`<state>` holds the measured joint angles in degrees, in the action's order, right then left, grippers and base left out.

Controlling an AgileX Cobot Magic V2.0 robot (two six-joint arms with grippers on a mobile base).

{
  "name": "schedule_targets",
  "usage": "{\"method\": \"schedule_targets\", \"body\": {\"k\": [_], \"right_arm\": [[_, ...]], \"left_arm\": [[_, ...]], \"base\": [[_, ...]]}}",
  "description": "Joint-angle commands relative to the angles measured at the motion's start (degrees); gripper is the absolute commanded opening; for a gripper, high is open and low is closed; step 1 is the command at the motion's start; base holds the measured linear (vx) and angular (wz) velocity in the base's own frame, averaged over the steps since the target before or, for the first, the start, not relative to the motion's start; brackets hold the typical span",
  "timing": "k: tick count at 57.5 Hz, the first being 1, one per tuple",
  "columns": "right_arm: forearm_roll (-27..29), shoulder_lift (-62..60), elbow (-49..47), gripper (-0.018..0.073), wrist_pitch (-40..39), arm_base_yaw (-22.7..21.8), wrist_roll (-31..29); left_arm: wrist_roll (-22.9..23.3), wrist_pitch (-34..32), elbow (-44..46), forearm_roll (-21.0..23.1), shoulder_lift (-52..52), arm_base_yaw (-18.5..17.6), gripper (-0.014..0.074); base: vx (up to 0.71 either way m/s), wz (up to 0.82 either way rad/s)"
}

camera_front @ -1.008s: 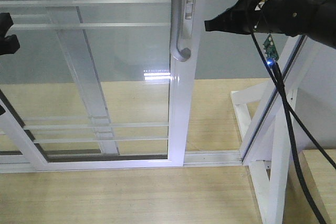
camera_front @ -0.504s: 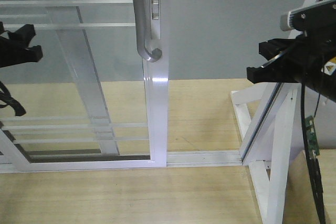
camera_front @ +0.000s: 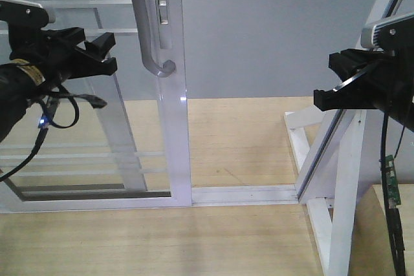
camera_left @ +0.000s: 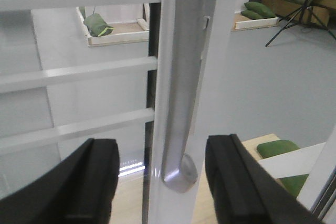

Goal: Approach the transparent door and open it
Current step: 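Release the handle with the right gripper and grasp it with the left gripper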

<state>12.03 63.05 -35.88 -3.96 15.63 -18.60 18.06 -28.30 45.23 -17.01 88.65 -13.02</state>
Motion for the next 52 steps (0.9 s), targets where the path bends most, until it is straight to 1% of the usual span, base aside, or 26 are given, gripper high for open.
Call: {"method": "schedule_targets", "body": {"k": [1,7,25,33,36,40,52], "right_arm": [[-0.1,-1.1,-1.6,0.0002,-4.9,0.0,-1.2],[-0.1,-1.1,-1.6,0.0002,-4.9,-0.1,-1.3],[-0.1,-1.1,-1.6,0.0002,-6.6,-0.1,-1.3],[-0.1,-1.1,-1.6,0.0002,-6.6,-0.1,-1.3],[-0.1,-1.1,-1.6,0.0002,-6.6,-0.1,-1.3],[-0.1,-1.1,-1.6,0.0002,-6.6,-0.1,-1.3],[-0.1,-1.1,-1.6,0.0002,-6.4,-0.1,-1.3]], "left_arm": [[3.1,-5.4,5.8,-1.7,0.6,-0.2,0.0492],[3.1,-4.6,11.1,-1.6,4.1,-0.2,0.0492],[3.1,1.8,25.0,-1.4,11.9,-0.2,0.0492],[3.4,4.7,29.2,-1.4,14.0,-0.2,0.0453],[3.4,5.9,30.3,-1.4,14.5,-0.2,0.0421],[3.4,7.6,31.5,-1.4,14.7,-0.2,0.0353],[3.3,13.6,32.1,-1.4,13.9,0.5,0.0057]], "base": [[0.00,0.00],[0.00,0.00],[0.00,0.00],[0.00,0.00],[0.00,0.00],[0.00,0.00],[0.00,0.00]]}}
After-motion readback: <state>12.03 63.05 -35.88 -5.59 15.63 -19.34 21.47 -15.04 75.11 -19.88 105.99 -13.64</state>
